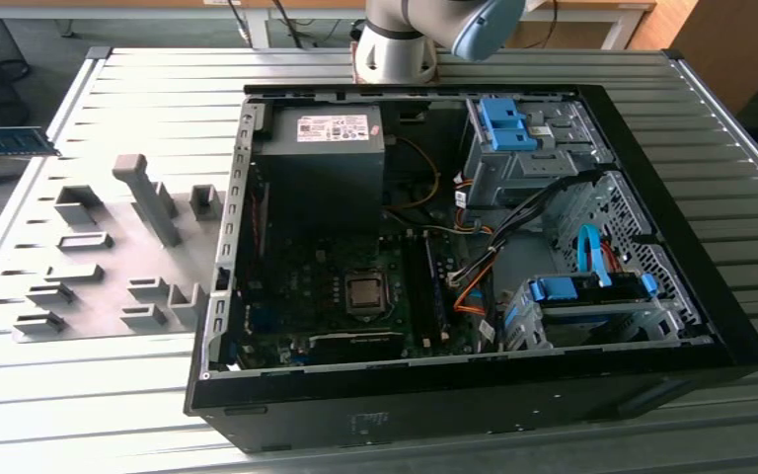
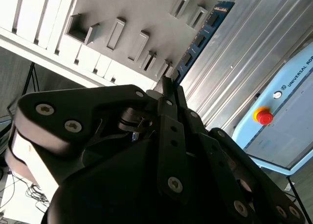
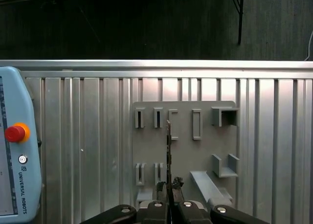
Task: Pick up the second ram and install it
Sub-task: 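Pick up the second ram and move it above second insertion slot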
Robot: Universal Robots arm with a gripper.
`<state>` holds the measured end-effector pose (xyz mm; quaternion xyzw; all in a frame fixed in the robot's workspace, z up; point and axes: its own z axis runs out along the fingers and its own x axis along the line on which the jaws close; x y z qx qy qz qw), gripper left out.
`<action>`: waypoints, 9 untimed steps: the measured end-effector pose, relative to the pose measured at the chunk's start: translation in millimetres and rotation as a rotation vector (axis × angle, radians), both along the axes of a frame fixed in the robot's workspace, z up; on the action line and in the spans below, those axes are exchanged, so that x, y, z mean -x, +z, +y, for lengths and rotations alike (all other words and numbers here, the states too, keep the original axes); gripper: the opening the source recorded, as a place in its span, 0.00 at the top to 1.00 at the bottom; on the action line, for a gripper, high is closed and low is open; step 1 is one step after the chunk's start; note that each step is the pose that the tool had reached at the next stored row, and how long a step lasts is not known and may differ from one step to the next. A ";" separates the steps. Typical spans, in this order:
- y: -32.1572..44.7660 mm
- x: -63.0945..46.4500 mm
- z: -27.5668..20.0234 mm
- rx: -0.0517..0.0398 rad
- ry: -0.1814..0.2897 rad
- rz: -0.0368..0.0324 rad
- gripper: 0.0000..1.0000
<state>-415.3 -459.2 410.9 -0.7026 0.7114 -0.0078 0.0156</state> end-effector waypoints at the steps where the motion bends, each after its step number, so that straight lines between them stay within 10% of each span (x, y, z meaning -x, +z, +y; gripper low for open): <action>1: 0.0 0.0 0.0 0.0000 0.000 -0.0001 0.86; 9: 0.1 -2.3 0.0 0.0006 0.000 0.0000 0.86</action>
